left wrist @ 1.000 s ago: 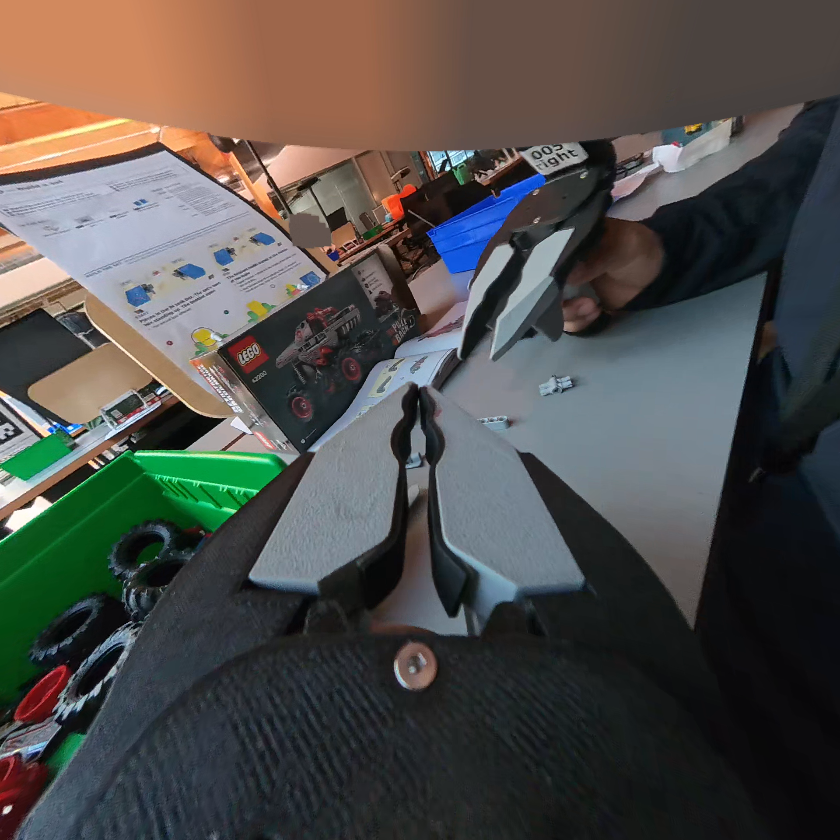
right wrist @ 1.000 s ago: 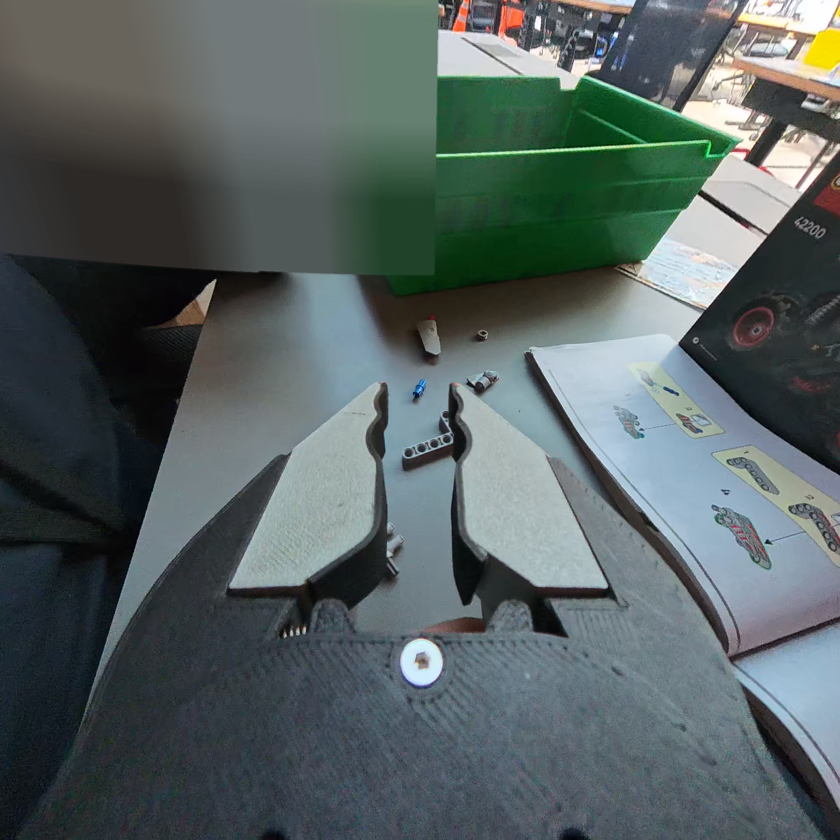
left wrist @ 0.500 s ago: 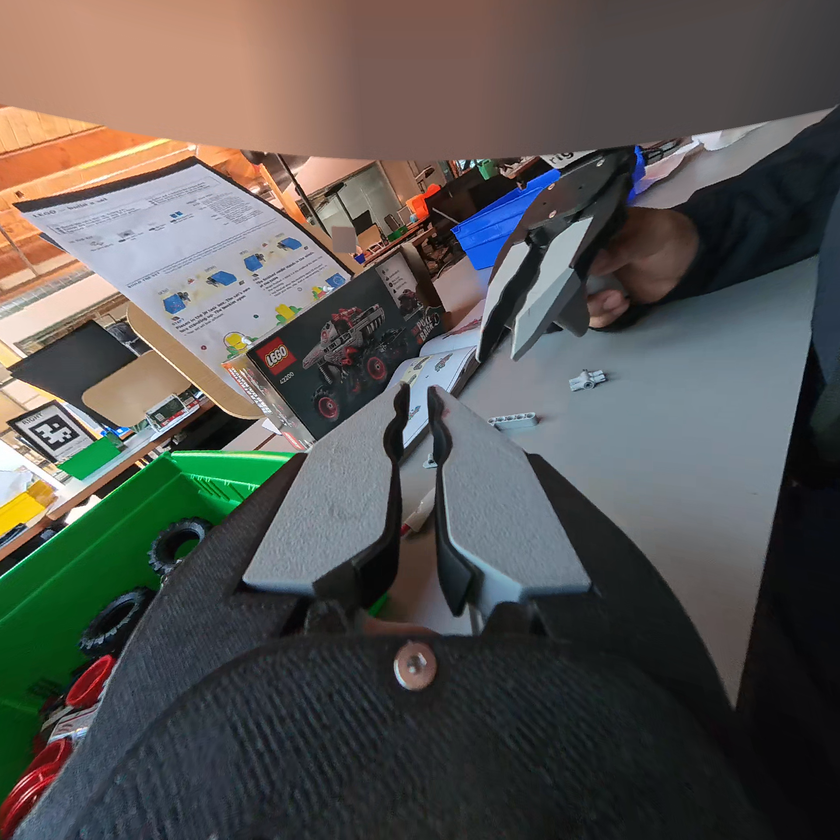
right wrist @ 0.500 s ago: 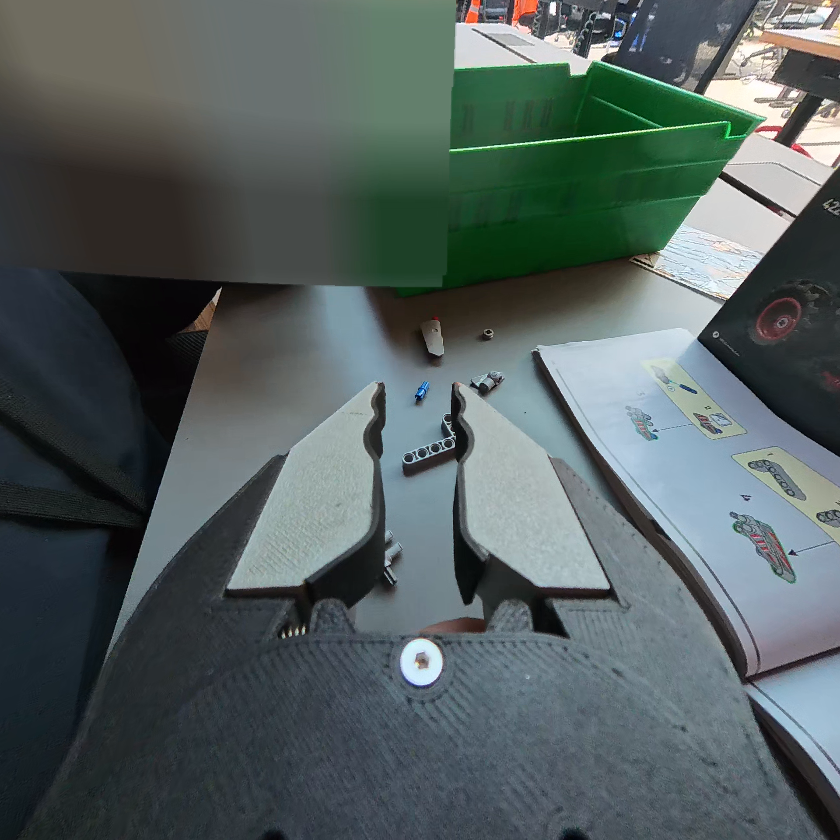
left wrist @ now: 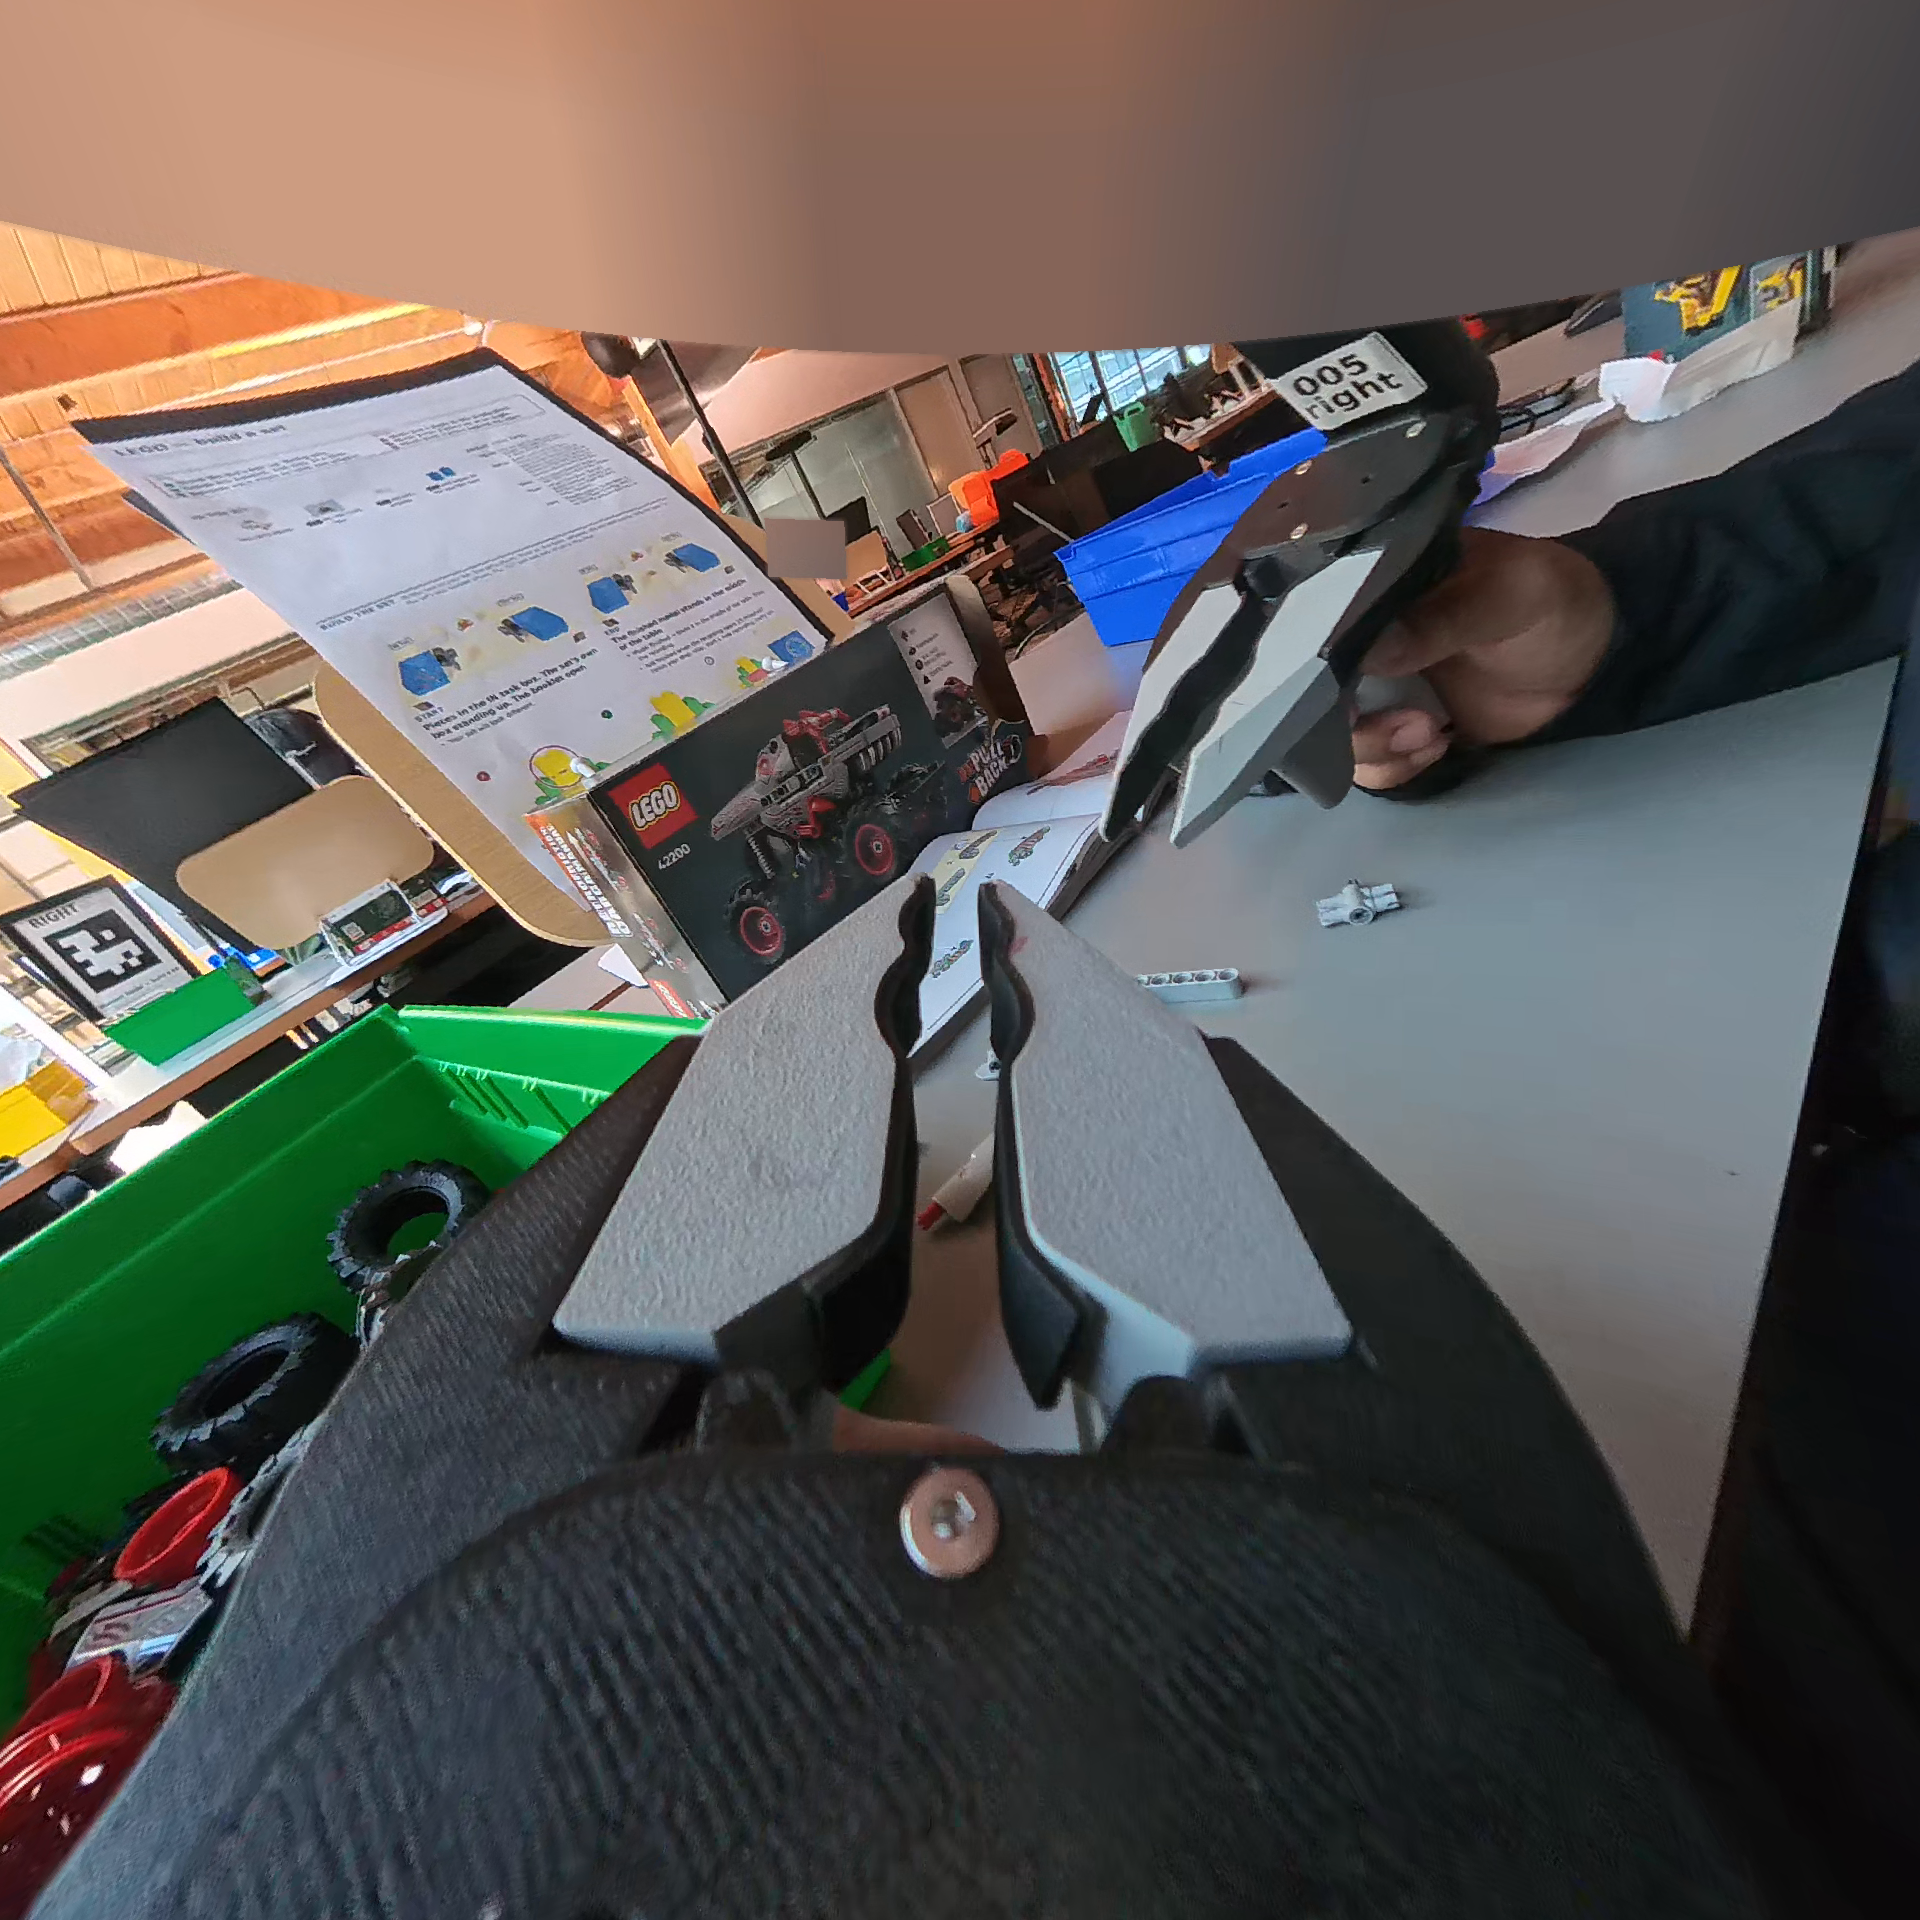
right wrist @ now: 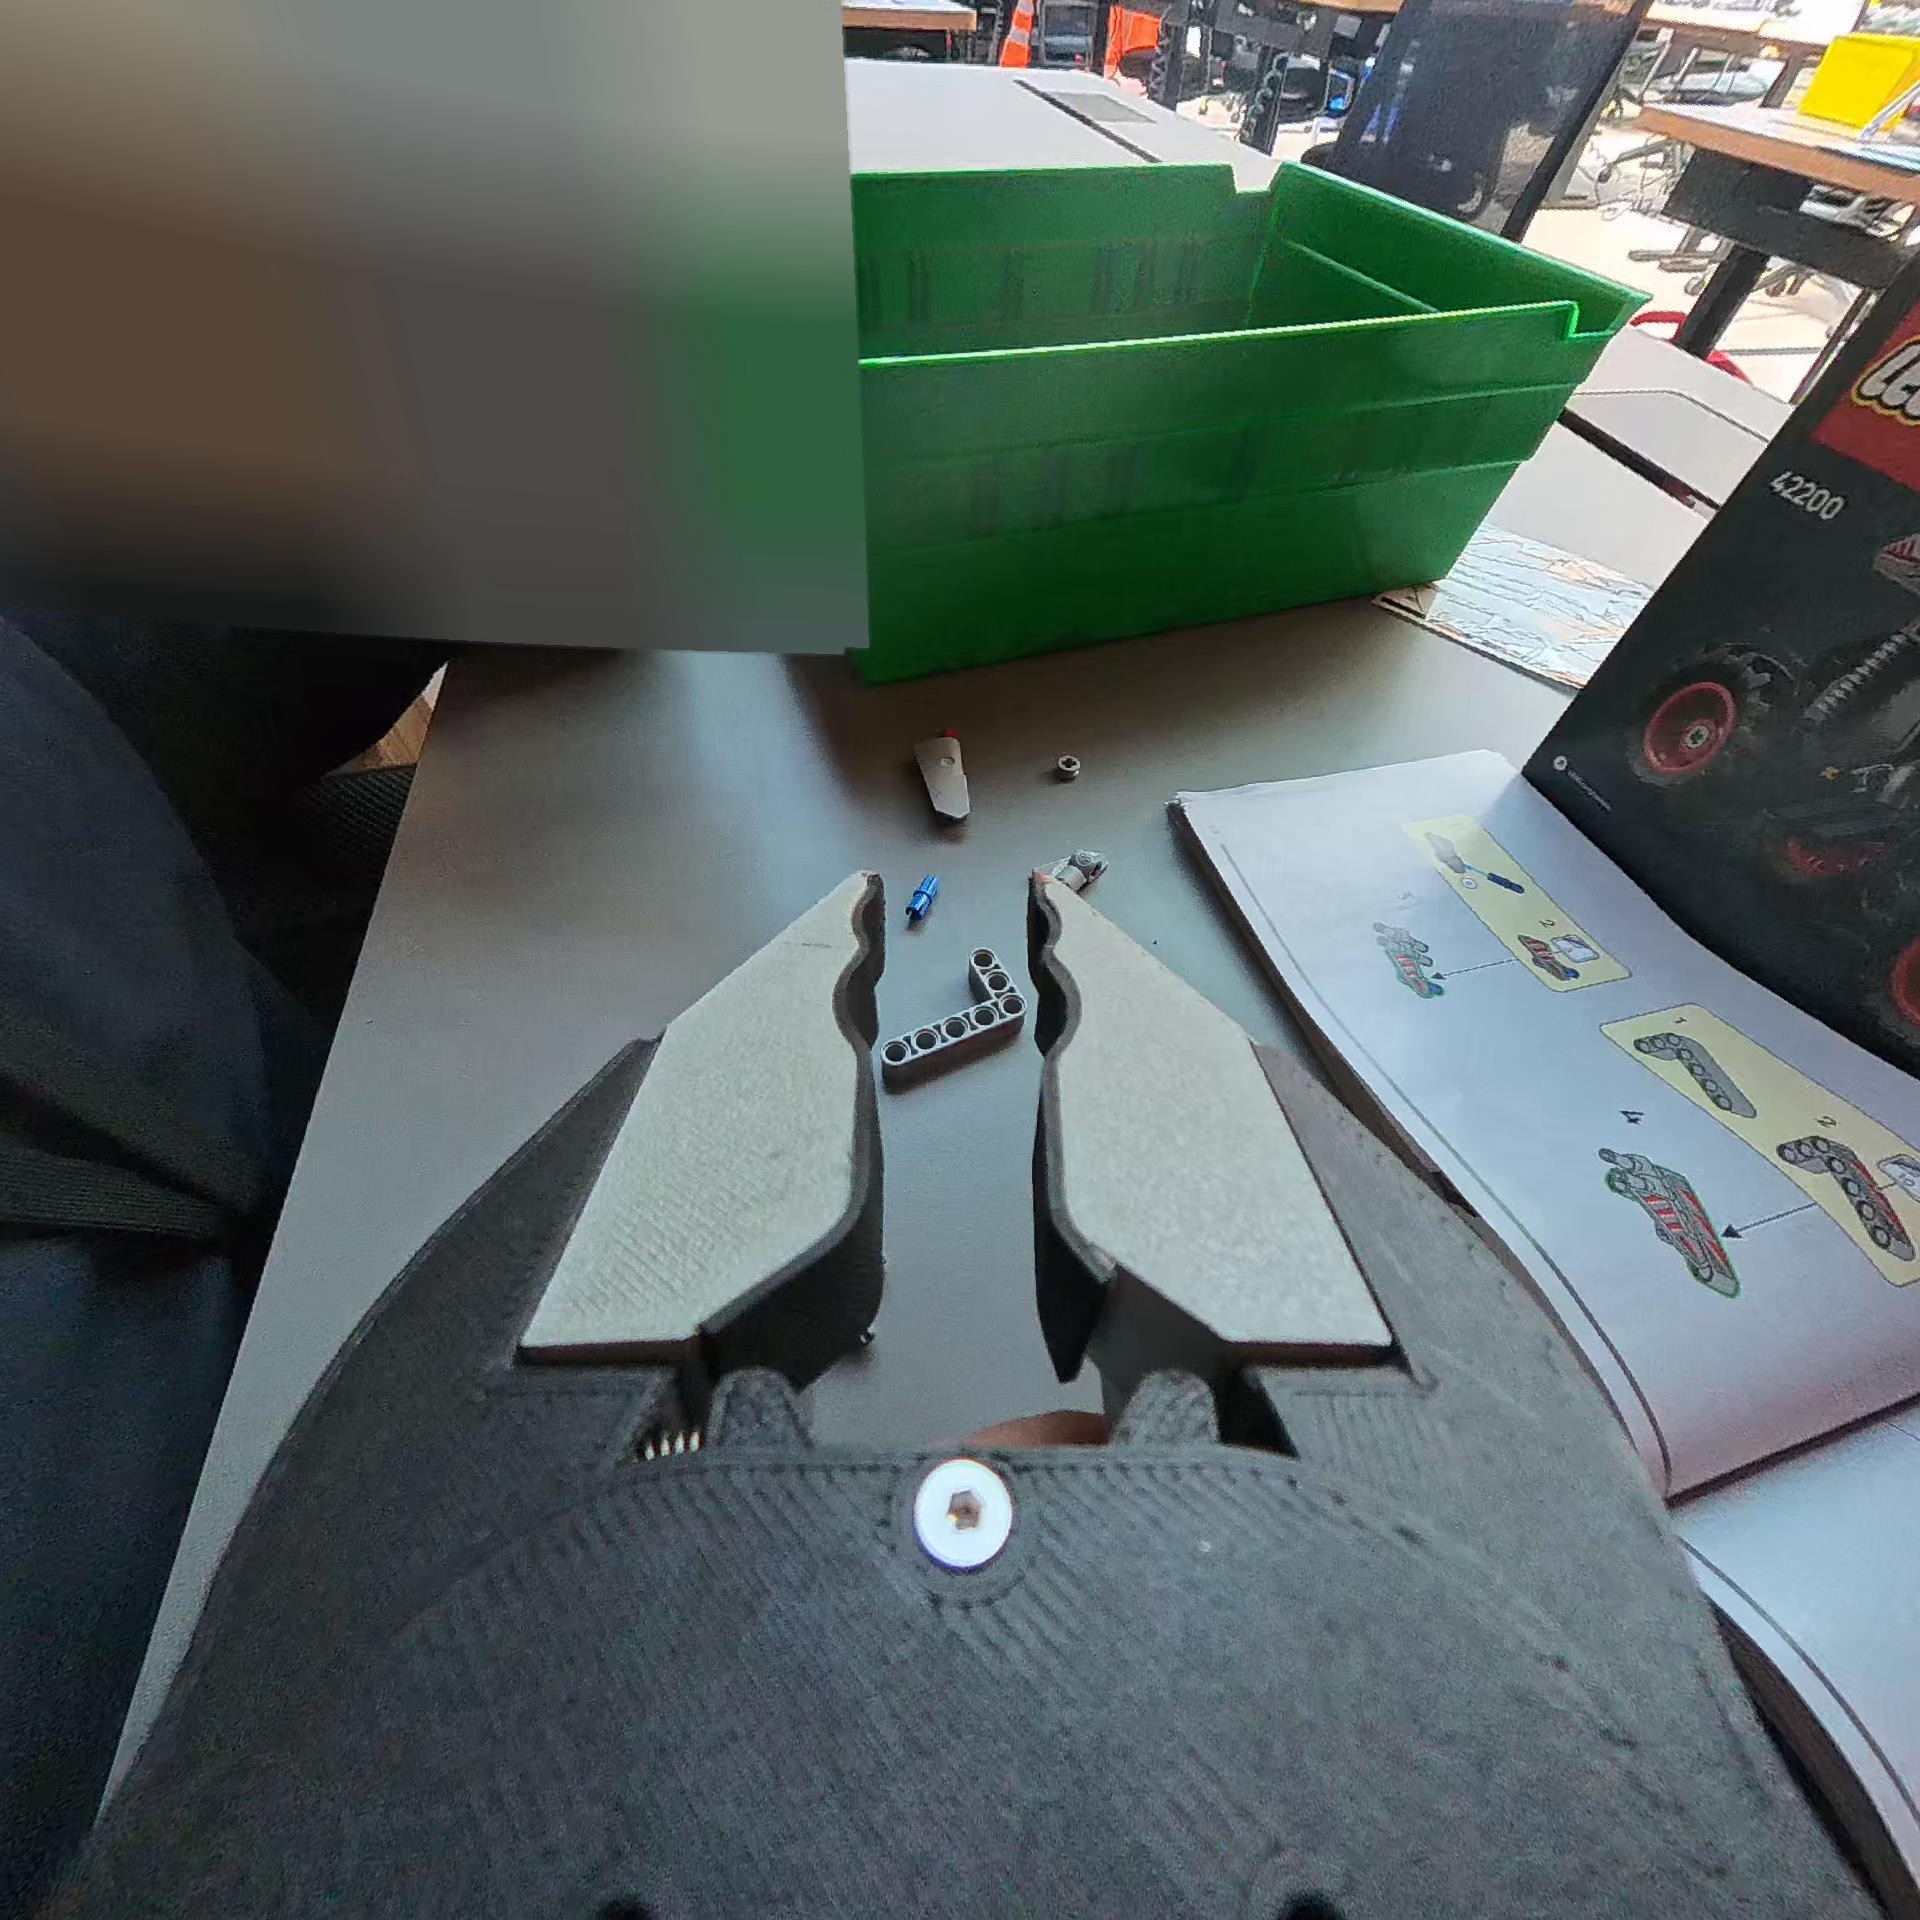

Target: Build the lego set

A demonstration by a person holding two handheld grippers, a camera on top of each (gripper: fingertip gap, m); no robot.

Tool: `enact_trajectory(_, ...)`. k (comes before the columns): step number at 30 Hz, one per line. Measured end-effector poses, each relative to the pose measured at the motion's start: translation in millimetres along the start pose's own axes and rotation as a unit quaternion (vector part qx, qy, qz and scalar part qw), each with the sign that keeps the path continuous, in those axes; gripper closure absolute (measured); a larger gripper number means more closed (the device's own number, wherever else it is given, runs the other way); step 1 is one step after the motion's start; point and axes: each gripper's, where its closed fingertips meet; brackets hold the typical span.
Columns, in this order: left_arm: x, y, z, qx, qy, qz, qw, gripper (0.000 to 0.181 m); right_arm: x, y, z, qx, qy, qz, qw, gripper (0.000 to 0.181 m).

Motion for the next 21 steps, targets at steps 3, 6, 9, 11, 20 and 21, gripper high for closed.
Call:
enact_trajectory(3, 0, 0, -3, 0.01, -0.002, -0.001, 1.0, 0.176, 0, 0, 1, 0.001, 0.004, -0.001, 1.0, 0.157)
enact_trajectory(6, -1, 0, -5, 0.019, -0.005, -0.002, 1.0, 0.176, 1, 0, 1, -0.001, 0.007, 0.0, 1.0, 0.157)
enact_trajectory(9, 0, -2, -10, 0.038, -0.011, 0.005, 0.999, 0.177, 2, 0, 1, -0.005, 0.006, 0.001, 1.0, 0.157)
enact_trajectory(11, 0, -1, -18, 0.072, -0.022, 0.0, 0.997, 0.176, 3, -1, 1, -0.007, 0.006, 0.003, 1.0, 0.157)
enact_trajectory(20, 10, 4, -113, 0.045, -0.143, -0.184, 0.971, 0.16, 9, -6, -5, -0.005, -0.005, 0.01, 1.0, 0.156)
enact_trajectory(21, 13, 11, -132, 0.041, -0.159, -0.232, 0.959, 0.158, 9, -7, -6, -0.006, -0.008, 0.013, 1.0, 0.156)
Point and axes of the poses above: each gripper's, where its closed fingertips meet, x back along the fingers, y out of its underside, z = x × y across the jaws, and after that the axes turned 8 degrees about -y, right-handed
